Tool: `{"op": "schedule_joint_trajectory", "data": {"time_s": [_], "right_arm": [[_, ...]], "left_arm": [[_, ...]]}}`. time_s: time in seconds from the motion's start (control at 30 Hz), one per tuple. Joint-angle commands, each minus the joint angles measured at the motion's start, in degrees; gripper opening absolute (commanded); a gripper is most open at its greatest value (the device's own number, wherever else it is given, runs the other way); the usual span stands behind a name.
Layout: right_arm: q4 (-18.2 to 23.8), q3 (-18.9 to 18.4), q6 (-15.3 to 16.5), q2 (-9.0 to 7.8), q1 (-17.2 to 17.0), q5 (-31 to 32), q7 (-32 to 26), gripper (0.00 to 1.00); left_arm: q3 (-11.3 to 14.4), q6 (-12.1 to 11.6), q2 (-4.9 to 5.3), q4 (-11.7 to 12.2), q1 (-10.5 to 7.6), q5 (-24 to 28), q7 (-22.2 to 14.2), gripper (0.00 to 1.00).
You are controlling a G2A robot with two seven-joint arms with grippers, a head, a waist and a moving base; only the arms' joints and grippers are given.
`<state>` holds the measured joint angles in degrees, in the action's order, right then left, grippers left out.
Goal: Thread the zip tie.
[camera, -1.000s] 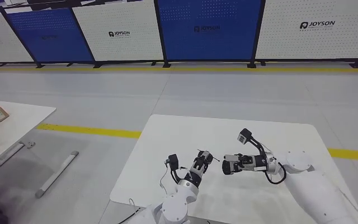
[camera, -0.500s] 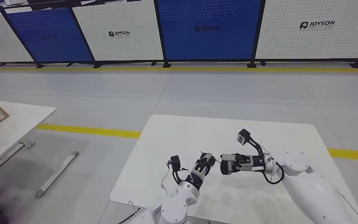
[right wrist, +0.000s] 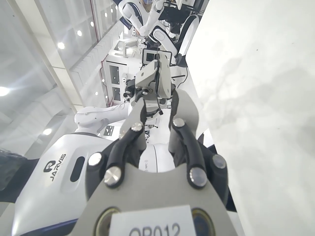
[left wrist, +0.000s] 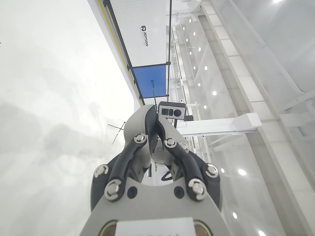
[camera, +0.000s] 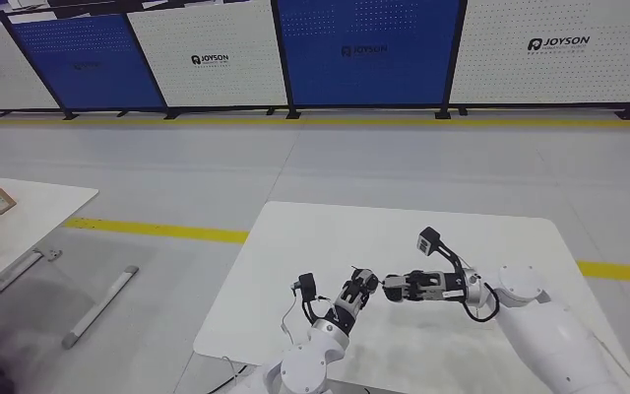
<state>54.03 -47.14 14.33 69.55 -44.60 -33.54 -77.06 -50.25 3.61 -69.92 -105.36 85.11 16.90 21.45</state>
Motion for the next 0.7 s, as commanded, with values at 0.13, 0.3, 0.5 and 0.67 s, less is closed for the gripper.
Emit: {"op": "schedule_joint_trajectory", "data": {"time_s": [0.13,0.3,0.5,0.67], "right_arm": [[-0.44,-0.04,0.02,0.26,0.17,0.21,-0.53,0.0],[-0.73,-0.18,-0.04,0.45,0.3,0.24,-1.24,0.0],[-0.96,-0.53,-0.11,0.5,0.53,0.42,-2.58,0.0],[-0.96,-0.53,-0.11,0.5,0.53,0.42,-2.58,0.0]], "left_arm": [[-0.33,0.06,-0.34,-0.08,0.36,-0.64,0.05,0.0],[-0.57,0.2,-0.63,-0.02,0.61,-1.27,-0.01,0.0],[-0.61,0.5,-0.7,0.13,0.61,-1.79,-0.06,1.0],[-0.61,0.5,-0.7,0.13,0.61,-1.79,-0.06,1.0]]}}
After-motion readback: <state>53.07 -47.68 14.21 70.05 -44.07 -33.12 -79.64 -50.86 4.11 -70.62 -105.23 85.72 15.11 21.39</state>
